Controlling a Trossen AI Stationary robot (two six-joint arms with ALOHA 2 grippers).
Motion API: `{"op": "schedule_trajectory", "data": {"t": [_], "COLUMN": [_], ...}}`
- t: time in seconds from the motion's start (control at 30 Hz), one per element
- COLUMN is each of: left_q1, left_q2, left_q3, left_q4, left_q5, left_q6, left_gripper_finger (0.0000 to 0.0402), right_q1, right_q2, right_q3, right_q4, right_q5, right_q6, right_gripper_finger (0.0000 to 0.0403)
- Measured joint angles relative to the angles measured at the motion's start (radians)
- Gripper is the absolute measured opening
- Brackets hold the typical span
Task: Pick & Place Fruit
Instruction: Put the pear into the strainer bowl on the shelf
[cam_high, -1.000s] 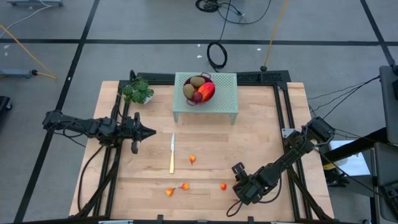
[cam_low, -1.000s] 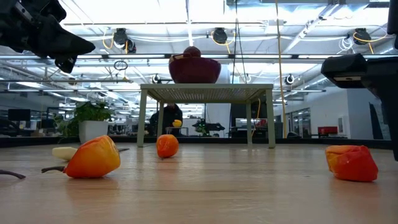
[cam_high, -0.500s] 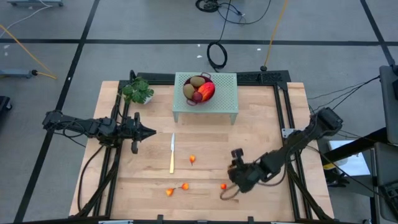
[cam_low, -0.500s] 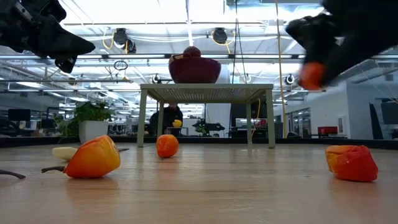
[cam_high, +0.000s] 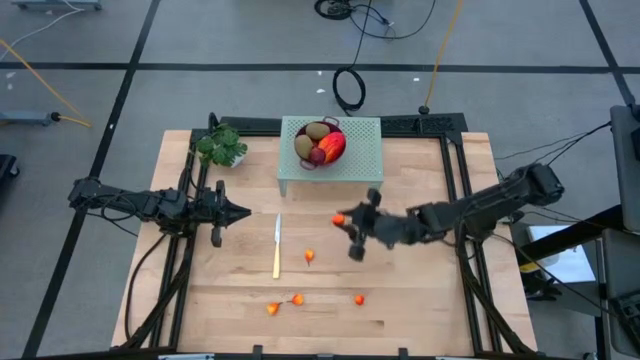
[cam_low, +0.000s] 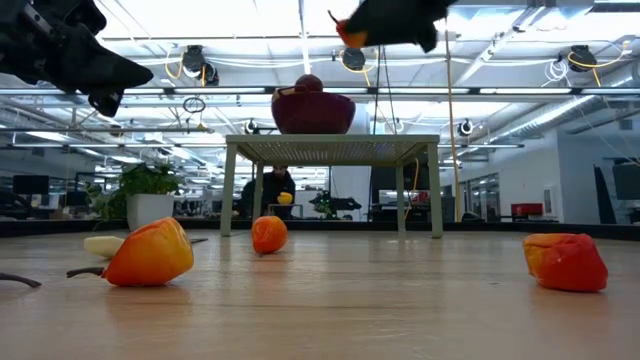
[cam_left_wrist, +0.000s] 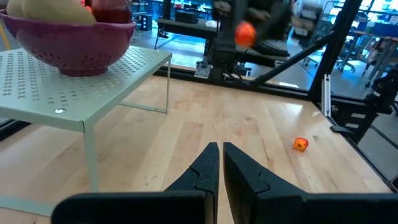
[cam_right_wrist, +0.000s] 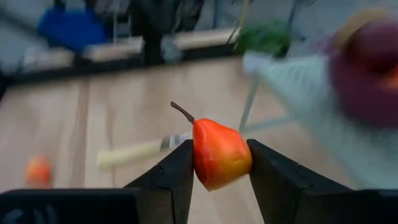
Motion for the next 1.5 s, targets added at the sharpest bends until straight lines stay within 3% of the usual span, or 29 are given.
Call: {"op": "schedule_trajectory", "data": {"t": [0.1, 0.4, 0.63, 0.8, 1.0, 1.33, 1.5], "left_q1": [0.0, 0.0, 0.0, 0.0, 0.0, 0.0, 0.0], "left_q2": [0.0, 0.001, 0.001, 0.001, 0.001, 0.001, 0.001], "left_q3": [0.0, 0.0, 0.0, 0.0, 0.0, 0.0, 0.0], "left_q4": [0.011, 0.047, 0.057, 0.066, 0.066, 0.066, 0.067], "left_q5": [0.0, -0.003, -0.011, -0.039, -0.077, -0.079, -0.079], "left_q6": [0.019, 0.025, 0.025, 0.024, 0.031, 0.04, 0.035], "left_gripper_finger": [0.0021, 0.0021, 0.0021, 0.0021, 0.0021, 0.0021, 0.0021], "right_q1": [-0.064, -0.274, -0.435, -0.523, -0.574, -0.587, -0.59], "right_q2": [-0.011, -0.016, -0.016, -0.015, -0.015, 0.08, 0.124], "right_q3": [0.0, 0.0, 0.001, 0.043, 0.144, 0.314, 0.344], "right_q4": [0.095, 0.367, 0.459, 0.412, 0.237, 0.001, -0.021], "right_q5": [-0.008, -0.205, -0.288, -0.349, -0.364, -0.369, -0.368], "right_q6": [-0.02, -0.046, -0.05, -0.067, -0.162, -0.32, -0.37], "right_gripper_finger": [0.0132, 0.0132, 0.0132, 0.0132, 0.0132, 0.0132, 0.0132]}}
